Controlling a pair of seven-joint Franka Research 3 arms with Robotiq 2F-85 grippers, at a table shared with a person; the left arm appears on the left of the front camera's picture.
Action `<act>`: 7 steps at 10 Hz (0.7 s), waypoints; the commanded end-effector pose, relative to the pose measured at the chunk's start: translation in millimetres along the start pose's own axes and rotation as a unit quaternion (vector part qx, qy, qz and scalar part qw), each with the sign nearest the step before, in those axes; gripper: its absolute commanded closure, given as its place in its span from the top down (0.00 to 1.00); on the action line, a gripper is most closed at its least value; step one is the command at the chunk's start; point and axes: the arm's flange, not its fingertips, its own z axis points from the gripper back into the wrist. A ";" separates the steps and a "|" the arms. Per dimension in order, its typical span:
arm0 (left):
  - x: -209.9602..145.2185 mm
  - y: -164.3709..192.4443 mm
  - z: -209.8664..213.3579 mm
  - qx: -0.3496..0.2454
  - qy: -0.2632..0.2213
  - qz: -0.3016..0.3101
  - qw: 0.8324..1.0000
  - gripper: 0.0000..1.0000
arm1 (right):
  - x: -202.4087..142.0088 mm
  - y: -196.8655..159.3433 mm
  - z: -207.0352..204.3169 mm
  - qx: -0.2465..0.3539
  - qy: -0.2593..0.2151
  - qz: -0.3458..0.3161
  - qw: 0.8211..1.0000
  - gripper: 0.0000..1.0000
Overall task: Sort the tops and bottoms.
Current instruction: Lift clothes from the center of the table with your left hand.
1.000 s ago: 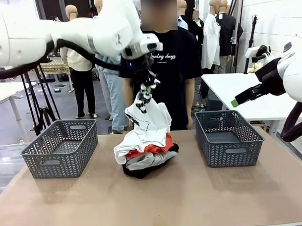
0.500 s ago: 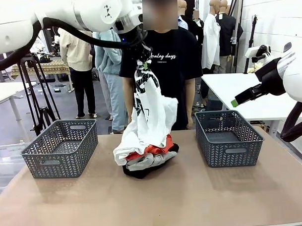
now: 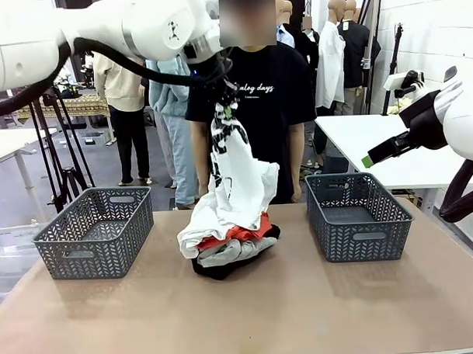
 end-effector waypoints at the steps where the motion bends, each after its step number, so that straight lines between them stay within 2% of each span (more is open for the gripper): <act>1: 18.1 37.1 67.4 0.005 -0.045 -0.040 0.998 0.00 | -0.9 -0.8 -1.9 0.007 -0.001 -0.003 1.000 1.00; 3: 21.0 52.7 108.7 -0.028 -0.103 -0.036 0.994 0.00 | -0.9 -0.8 -1.9 0.007 -0.001 -0.003 1.000 1.00; 7: 18.5 51.8 123.0 -0.004 -0.101 -0.027 0.995 0.00 | -0.9 -0.8 -1.9 0.007 -0.001 -0.003 1.000 1.00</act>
